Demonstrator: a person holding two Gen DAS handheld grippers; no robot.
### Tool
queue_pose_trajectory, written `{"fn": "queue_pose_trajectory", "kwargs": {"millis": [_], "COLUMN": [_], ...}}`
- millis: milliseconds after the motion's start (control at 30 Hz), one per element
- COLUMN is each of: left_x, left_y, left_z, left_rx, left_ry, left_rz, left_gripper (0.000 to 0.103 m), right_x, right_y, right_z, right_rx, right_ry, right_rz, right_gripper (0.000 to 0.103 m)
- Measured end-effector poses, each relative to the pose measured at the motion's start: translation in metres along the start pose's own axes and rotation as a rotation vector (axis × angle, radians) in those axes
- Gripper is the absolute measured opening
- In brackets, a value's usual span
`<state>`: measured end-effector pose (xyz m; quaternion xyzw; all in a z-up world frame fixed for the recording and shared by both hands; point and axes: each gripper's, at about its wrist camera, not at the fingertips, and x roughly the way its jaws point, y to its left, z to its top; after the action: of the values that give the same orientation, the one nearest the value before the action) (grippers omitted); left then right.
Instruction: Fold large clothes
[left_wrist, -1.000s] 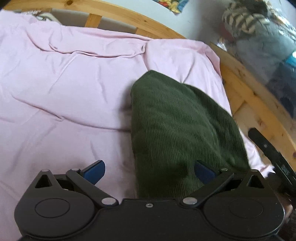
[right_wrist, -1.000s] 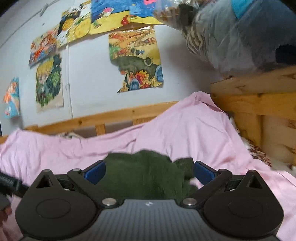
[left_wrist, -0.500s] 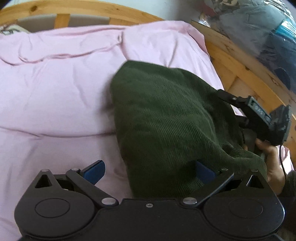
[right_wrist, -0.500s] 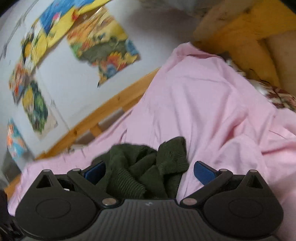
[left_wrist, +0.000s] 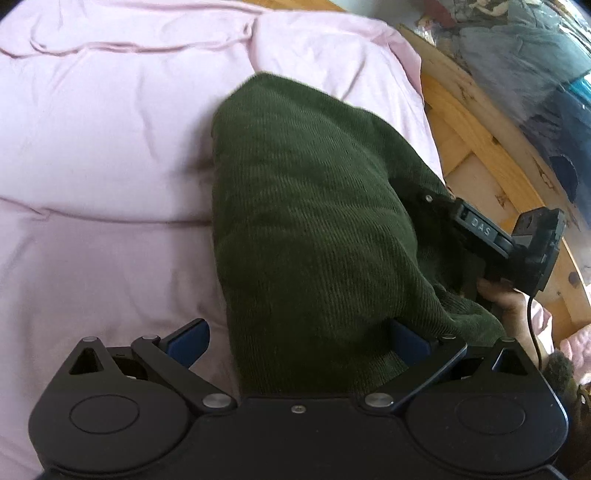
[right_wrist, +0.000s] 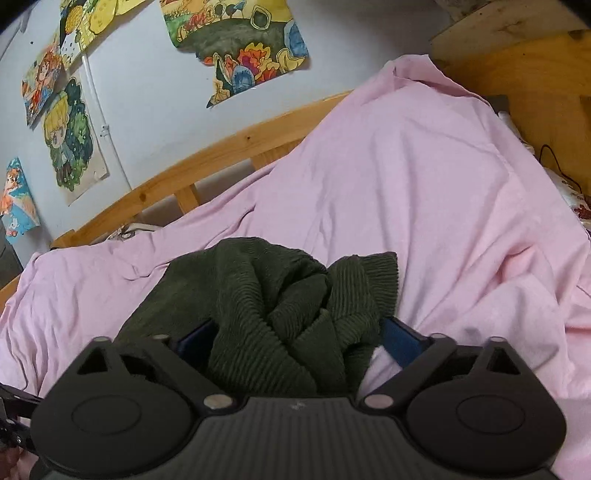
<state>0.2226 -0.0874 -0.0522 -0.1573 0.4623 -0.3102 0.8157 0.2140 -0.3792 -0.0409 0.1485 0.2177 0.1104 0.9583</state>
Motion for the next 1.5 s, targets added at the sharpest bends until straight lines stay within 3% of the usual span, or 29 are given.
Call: {"fn": "queue_pose_trajectory", "kwargs": {"millis": [100, 267, 333, 467, 633, 833, 1000, 1067, 1133, 1200, 1267, 1367, 1500], "left_x": [0.007, 0.007, 0.002, -0.014, -0.043, -0.099, -0.123, -0.115, -0.104, -0.107, -0.109, -0.113, -0.124], "left_y": [-0.004, -0.018, -0.021, -0.025, -0.008, 0.032, 0.072, 0.093, 0.114, 0.126, 0.128, 0.121, 0.115], "left_z": [0.001, -0.001, -0.003, -0.011, -0.009, 0.015, 0.040, 0.041, 0.037, 0.033, 0.032, 0.032, 0.021], "left_rx": [-0.001, 0.058, 0.071, 0.098, 0.009, -0.012, -0.002, -0.022, -0.088, -0.164, -0.189, -0.143, -0.178], "left_ry": [0.037, 0.020, 0.009, -0.031, -0.077, -0.189, -0.231, -0.203, -0.194, -0.247, -0.247, -0.246, -0.250], "left_rz": [-0.017, 0.026, 0.037, 0.038, -0.015, 0.119, 0.299, 0.344, 0.343, 0.307, 0.292, 0.336, 0.398], "left_gripper": [0.101, 0.088, 0.083, 0.071, 0.068, 0.068, 0.070, 0.071, 0.074, 0.077, 0.079, 0.082, 0.094], "right_x": [-0.002, -0.017, -0.026, -0.048, -0.042, 0.021, 0.105, 0.138, 0.157, 0.161, 0.156, 0.142, 0.106], "right_y": [0.005, 0.019, 0.028, 0.050, 0.106, 0.170, 0.198, 0.208, 0.218, 0.222, 0.218, 0.211, 0.202], "right_z": [-0.004, -0.009, -0.011, 0.000, 0.029, 0.062, 0.067, 0.058, 0.050, 0.049, 0.053, 0.053, 0.051], "right_rx": [-0.022, -0.057, -0.060, 0.006, -0.057, -0.053, -0.018, -0.044, -0.135, -0.188, -0.188, -0.199, -0.182], "right_ry": [0.005, -0.014, -0.038, -0.091, -0.106, -0.105, -0.009, 0.053, 0.077, 0.069, 0.065, 0.068, 0.036], "right_rz": [-0.005, -0.041, -0.053, -0.028, 0.033, 0.127, 0.168, 0.115, 0.047, 0.023, 0.028, 0.012, 0.006], "right_gripper": [0.072, 0.046, 0.041, 0.040, 0.040, 0.040, 0.046, 0.049, 0.048, 0.055, 0.063, 0.078, 0.092]}}
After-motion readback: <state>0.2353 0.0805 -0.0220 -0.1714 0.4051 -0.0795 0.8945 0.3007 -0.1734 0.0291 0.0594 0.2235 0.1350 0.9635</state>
